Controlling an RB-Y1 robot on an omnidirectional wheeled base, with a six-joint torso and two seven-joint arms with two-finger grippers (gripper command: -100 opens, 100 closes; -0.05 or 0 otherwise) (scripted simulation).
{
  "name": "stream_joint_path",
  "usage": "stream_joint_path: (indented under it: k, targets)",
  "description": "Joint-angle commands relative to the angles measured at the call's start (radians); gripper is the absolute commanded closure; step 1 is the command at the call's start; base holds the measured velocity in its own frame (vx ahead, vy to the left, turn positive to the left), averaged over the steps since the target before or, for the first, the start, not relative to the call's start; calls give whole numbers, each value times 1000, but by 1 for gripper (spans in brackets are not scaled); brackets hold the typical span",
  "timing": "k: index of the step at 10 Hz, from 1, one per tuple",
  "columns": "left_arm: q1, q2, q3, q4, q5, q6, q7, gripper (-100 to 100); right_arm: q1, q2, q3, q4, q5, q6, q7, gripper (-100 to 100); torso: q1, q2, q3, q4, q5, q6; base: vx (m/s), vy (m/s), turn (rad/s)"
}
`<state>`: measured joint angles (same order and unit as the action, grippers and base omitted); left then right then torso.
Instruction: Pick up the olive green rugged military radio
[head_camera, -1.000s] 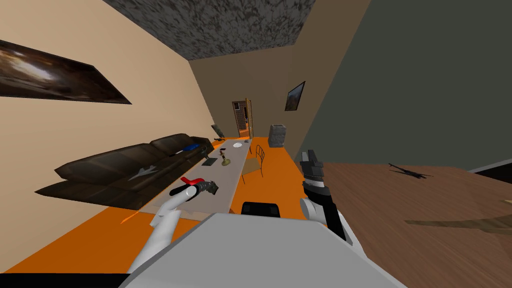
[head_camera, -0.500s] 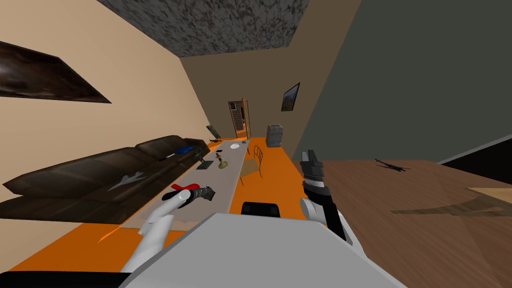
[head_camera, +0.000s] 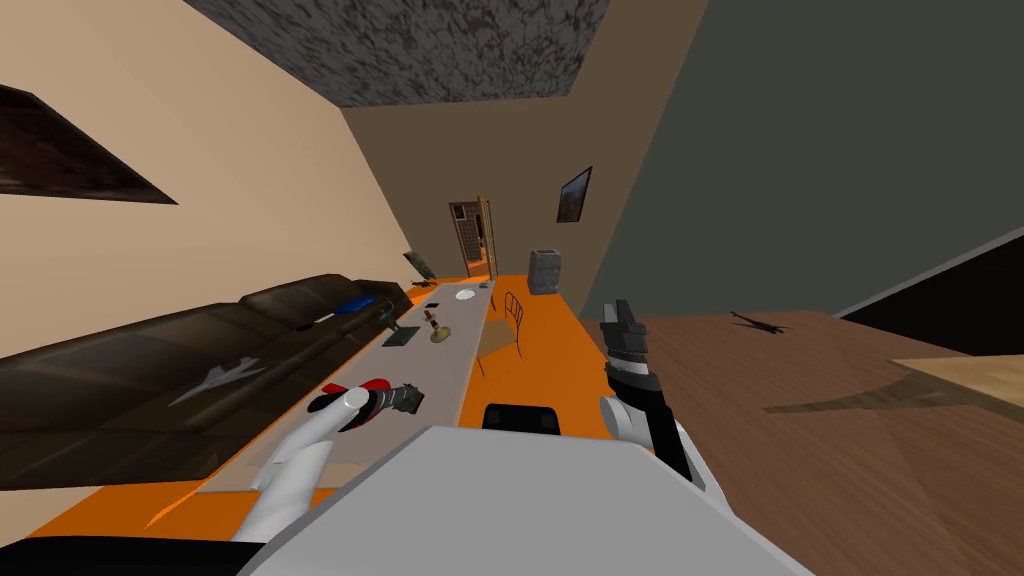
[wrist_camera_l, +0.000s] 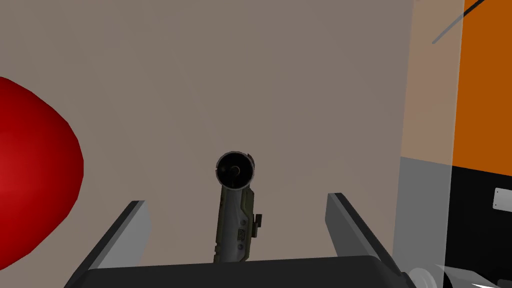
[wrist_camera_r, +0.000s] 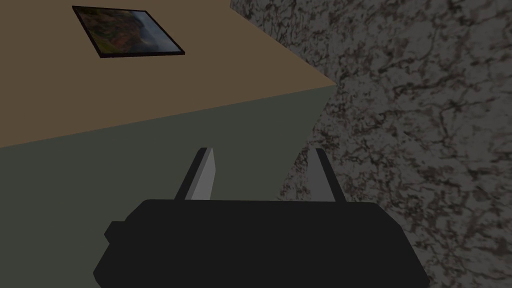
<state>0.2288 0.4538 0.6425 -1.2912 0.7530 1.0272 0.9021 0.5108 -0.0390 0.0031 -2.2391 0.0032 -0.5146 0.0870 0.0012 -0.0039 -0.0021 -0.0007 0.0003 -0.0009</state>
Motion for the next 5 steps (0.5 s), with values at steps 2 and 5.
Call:
stream_joint_path:
  k: [2, 5]
  targets:
    - [9, 9, 10, 13, 15, 24, 7, -100, 0, 0, 0, 0, 0, 0, 0, 0, 0, -1, 0, 0, 0, 0, 40, 17, -51]
    - [60, 38, -44, 24, 74, -36, 37, -100, 0, 0, 0, 0, 0, 0, 0, 0, -1, 2, 1, 0, 0, 0, 8, 7, -80]
